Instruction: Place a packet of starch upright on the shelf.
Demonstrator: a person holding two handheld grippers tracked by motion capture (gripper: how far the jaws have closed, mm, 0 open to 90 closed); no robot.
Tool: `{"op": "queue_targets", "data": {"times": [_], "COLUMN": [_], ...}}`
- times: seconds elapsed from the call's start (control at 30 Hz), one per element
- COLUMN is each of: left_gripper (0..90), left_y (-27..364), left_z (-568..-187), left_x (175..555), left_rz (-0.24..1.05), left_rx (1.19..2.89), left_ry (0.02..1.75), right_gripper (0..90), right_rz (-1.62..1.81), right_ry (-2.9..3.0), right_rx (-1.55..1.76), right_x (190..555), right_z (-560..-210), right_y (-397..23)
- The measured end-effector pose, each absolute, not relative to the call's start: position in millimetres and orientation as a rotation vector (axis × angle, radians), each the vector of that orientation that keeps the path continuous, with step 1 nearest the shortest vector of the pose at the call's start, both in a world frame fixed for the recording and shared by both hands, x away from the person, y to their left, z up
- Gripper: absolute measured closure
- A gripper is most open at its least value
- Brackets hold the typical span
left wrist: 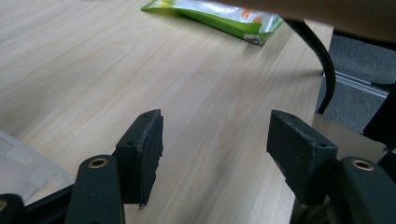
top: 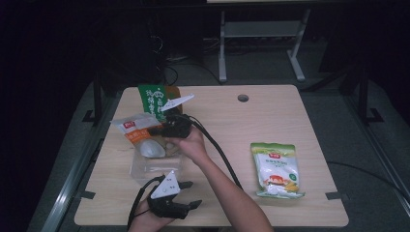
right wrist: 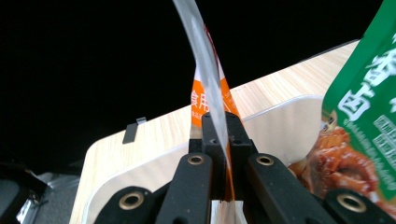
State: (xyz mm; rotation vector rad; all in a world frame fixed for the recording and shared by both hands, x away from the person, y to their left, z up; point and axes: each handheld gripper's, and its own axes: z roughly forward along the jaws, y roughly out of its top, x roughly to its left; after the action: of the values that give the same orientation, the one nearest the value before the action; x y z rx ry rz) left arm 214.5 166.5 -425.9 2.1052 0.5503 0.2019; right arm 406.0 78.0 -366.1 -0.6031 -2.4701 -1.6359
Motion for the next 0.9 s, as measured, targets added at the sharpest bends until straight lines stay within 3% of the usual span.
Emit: {"op": "queue_targets", "data": {"times": [0.4,0.47,0.53,0.63,0.77,0.9], "left_gripper": [36.1,36.1,36.1,36.1,36.1,36.1], "left_y": [165.9,166.0,166.5,165.8,164.8,164.3], "left_z": [-426.5,-426.2,-426.4,-426.9,-426.8,-427.1], "left_x": [214.5,214.0,214.9,215.5,215.3,215.1], "left_rz": [0.202,0.204,0.204,0.204,0.204,0.204], "left_rx": [2.116,2.112,2.118,2.122,2.121,2.121], "left_ry": [0.546,0.549,0.544,0.539,0.538,0.540], "right_gripper": [89.2,86.7,78.6,77.7,79.1,88.8], "right_rz": [-1.626,-1.622,-1.609,-1.538,-1.465,-1.407], "right_ry": [-2.515,-2.522,-2.520,-2.606,-2.640,-2.688], "right_rx": [-0.628,-0.619,-0.632,-0.636,-0.630,-0.586], "right_x": [398.5,397.6,400.2,398.8,397.4,394.6], "right_z": [-376.9,-378.0,-374.7,-370.0,-369.0,-371.2], "right_y": [76.7,75.9,68.4,60.9,51.0,47.8]}}
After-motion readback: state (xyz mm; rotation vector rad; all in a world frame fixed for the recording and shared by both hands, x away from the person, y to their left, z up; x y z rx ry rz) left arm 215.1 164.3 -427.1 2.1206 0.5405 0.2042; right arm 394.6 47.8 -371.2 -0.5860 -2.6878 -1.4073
